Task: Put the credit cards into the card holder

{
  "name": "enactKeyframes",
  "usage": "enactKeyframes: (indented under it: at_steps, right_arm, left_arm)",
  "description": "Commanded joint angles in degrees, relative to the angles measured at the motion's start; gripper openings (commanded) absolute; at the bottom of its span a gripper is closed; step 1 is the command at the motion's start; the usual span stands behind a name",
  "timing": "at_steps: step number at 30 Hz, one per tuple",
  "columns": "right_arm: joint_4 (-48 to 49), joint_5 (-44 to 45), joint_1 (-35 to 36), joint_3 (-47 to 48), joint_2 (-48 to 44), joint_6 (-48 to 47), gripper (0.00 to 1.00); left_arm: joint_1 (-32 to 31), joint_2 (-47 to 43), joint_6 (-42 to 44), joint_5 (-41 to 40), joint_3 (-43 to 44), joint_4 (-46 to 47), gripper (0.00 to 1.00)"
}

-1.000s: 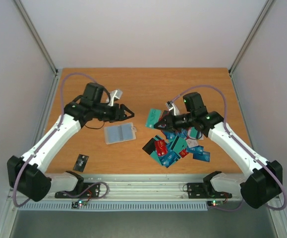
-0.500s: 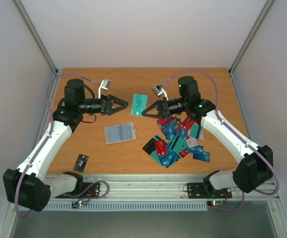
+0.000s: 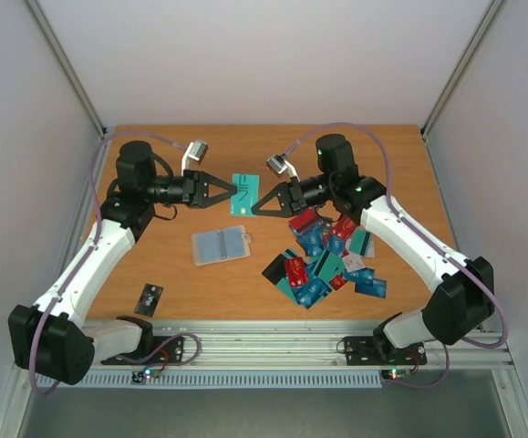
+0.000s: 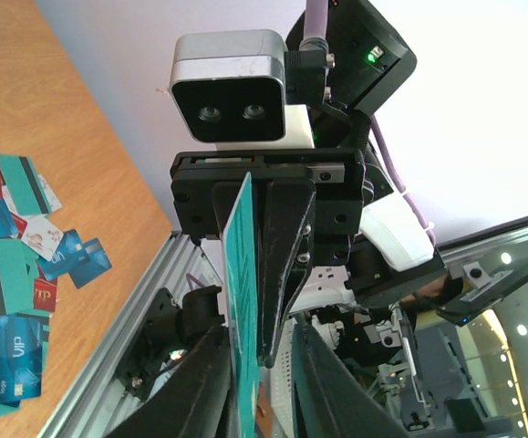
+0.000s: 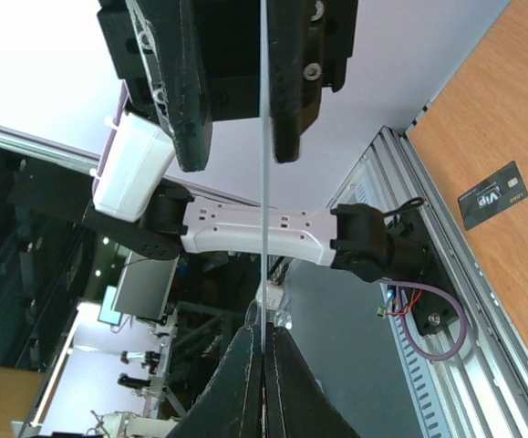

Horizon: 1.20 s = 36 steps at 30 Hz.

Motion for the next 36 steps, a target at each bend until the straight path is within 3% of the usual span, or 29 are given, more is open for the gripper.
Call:
enactKeyframes:
  at_steps: [1, 7, 14, 17, 19, 21, 23, 30, 36]
  right_arm:
    - [-1.95, -1.60, 0.33, 3.04, 0.46, -2.68, 0.01]
    - [-7.92, -1.37, 0.36, 5.51, 1.43, -7.01, 0.01]
    - [-9.08, -1.18, 0.38, 7.37, 2.50, -7.89, 0.01]
    - [-10.82, -0.23, 0.34, 8.20, 2.92, -8.76, 0.02]
    - [-15.16, 2.42, 0.33, 9.57, 3.46, -11.35, 0.16]
    - [-17.89, 5.70, 0.35, 9.56, 3.76, -12.41, 0.42]
    - [-18.12, 8.90, 0.30, 8.55, 4.10, -12.39, 0.54]
    - [-11.41, 17.09, 0.43, 3.59, 8.74, -5.50, 0.56]
    - [-10.37, 23.61, 2.31, 3.60, 16.25, -4.53, 0.55]
  left_arm:
    - [0.31, -0.24, -0.88, 2.42, 0.71, 3.65, 0.19]
    - [0.26, 0.25, -1.16, 2.96, 1.07, 3.65, 0.18]
    - [0.29, 0.00, -1.25, 2.79, 0.80, 3.54, 0.02]
    - [0.27, 0.07, -0.68, 1.59, 0.64, 2.12, 0.00]
    - [0.30, 0.35, 3.55, -0.73, 1.89, -6.33, 0.00]
    - [0.70, 0.52, 10.32, -5.06, 3.23, -16.09, 0.00]
    - [2.27, 0.33, 16.19, -9.32, 2.70, -21.73, 0.00]
    - [9.06, -2.54, 20.25, -18.59, -8.82, -20.89, 0.00]
    - [11.14, -3.24, 23.67, -25.07, -18.21, -17.66, 0.00]
